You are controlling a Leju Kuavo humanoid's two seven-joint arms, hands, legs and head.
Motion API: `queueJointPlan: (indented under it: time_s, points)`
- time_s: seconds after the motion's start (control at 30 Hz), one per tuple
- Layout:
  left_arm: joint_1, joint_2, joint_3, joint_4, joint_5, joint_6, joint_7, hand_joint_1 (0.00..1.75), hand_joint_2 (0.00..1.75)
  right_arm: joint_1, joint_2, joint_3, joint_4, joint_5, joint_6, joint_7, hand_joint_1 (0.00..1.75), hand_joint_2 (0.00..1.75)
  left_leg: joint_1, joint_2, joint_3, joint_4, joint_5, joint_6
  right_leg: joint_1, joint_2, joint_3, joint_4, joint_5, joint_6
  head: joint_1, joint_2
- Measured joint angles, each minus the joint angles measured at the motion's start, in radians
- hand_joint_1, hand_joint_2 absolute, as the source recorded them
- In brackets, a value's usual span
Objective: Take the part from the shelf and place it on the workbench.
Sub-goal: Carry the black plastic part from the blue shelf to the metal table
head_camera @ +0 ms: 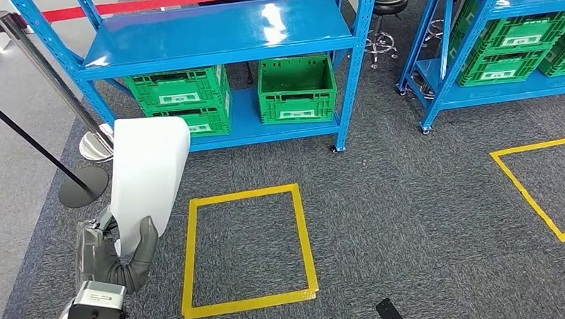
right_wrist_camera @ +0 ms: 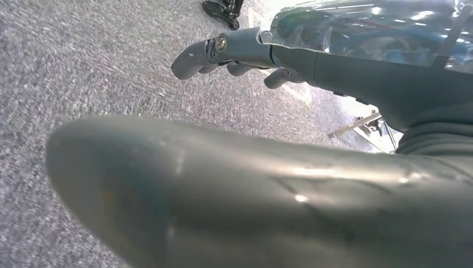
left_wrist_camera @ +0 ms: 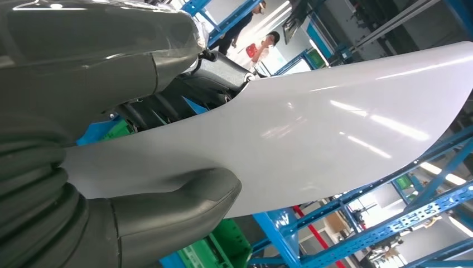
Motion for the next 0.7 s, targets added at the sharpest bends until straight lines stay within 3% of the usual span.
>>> queueJointPlan:
  time_s: [0.03,0.07,0.13,0.2,0.27,0.33,0.4,0.47,0.5,0.53,0.57,0.63,0.7]
  points:
    - [0.002,0.0,0.001,0.0,0.0,0.0,-0.003,1.75,1.75,0.0,0.0,0.0,0.0,0.0,0.0,-0.002,0.0,0.0,0.0,0.0,0.013,0.005,0.016,0.0,0.0,0.0,-0.008,0.001,0.007,0.002,0.0,0.0]
    - [0.003,0.001,0.001,0.0,-0.001,0.001,-0.005,1.75,1.75,0.001,0.0,0.0,0.0,-0.001,0.0,-0.004,0.0,0.0,0.001,0.0,0.047,-0.033,0.043,0.001,0.0,0.0,-0.015,0.001,0.013,0.004,0.0,0.0]
    - [0.003,0.001,0.001,0.0,-0.001,0.001,-0.006,1.75,1.75,0.0,0.0,0.0,0.0,-0.001,0.0,-0.005,0.0,0.0,-0.001,0.0,0.157,-0.19,0.085,0.007,0.001,0.001,-0.021,0.002,0.022,0.011,0.0,0.0]
    - [0.003,0.001,0.001,0.0,-0.001,0.001,-0.007,1.75,1.75,0.0,0.0,0.0,0.0,-0.001,0.0,-0.006,0.0,0.0,-0.004,-0.002,0.226,-0.3,0.088,0.014,0.004,0.0,-0.025,0.002,0.029,0.021,0.0,0.0]
    - [0.004,0.001,0.002,0.0,-0.001,0.001,-0.008,1.75,1.75,0.0,0.0,0.0,0.0,-0.001,0.0,-0.007,0.0,0.0,-0.007,-0.003,0.228,-0.319,0.085,0.024,0.004,0.0,-0.03,0.001,0.038,0.034,0.001,0.0]
    - [0.005,0.0,0.003,0.0,-0.001,0.001,-0.009,1.75,1.75,0.0,0.001,0.0,0.0,-0.001,-0.001,-0.007,0.0,0.0,-0.004,-0.002,0.221,-0.324,0.093,0.042,0.003,0.0,-0.043,0.018,0.026,0.044,0.003,0.0]
    - [0.005,-0.001,0.005,-0.001,-0.001,0.002,-0.011,1.75,1.75,0.001,0.001,0.0,0.0,-0.001,-0.001,-0.007,0.0,0.0,-0.001,0.001,0.213,-0.326,0.103,0.055,0.001,0.001,-0.083,0.109,-0.033,0.053,0.007,0.0]
    - [0.005,-0.002,0.007,-0.001,-0.002,0.002,-0.013,1.75,1.75,0.002,0.0,0.0,0.0,-0.001,-0.001,-0.007,0.0,0.0,-0.003,0.003,0.202,-0.322,0.108,0.06,0.001,0.002,-0.142,0.254,-0.1,0.059,0.011,0.0]
    - [0.005,-0.002,0.008,0.0,-0.002,0.002,-0.014,1.75,1.75,0.003,0.0,0.0,0.0,-0.002,-0.001,-0.007,0.0,0.0,-0.004,0.003,0.198,-0.319,0.109,0.061,0.001,0.002,-0.158,0.3,-0.113,0.06,0.011,0.0]
    - [0.005,-0.002,0.009,0.0,-0.003,0.002,-0.015,1.75,1.75,0.005,0.0,0.0,0.0,-0.002,-0.001,-0.007,0.0,0.0,-0.004,0.003,0.195,-0.315,0.109,0.061,0.001,0.002,-0.155,0.306,-0.106,0.06,0.011,0.0]
    - [0.005,-0.002,0.009,0.0,-0.004,0.001,-0.016,1.75,1.75,0.006,0.0,0.0,0.0,-0.003,0.0,-0.009,0.0,0.0,-0.004,0.002,0.193,-0.311,0.109,0.06,0.001,0.002,-0.13,0.265,-0.082,0.057,0.011,0.0]
    - [0.001,-0.003,0.01,0.001,-0.006,0.0,-0.018,1.75,1.75,0.005,0.0,-0.001,0.0,-0.004,0.0,-0.011,0.0,0.0,-0.006,0.001,0.191,-0.303,0.105,0.055,0.002,0.002,-0.05,0.119,-0.024,0.05,0.011,0.0]
    - [-0.006,-0.004,0.01,0.002,-0.006,-0.004,-0.02,1.75,1.75,0.001,-0.001,-0.001,0.0,-0.004,0.006,-0.011,0.0,0.0,-0.01,0.0,0.182,-0.293,0.102,0.048,0.004,0.003,-0.005,0.026,-0.003,0.042,0.01,0.0]
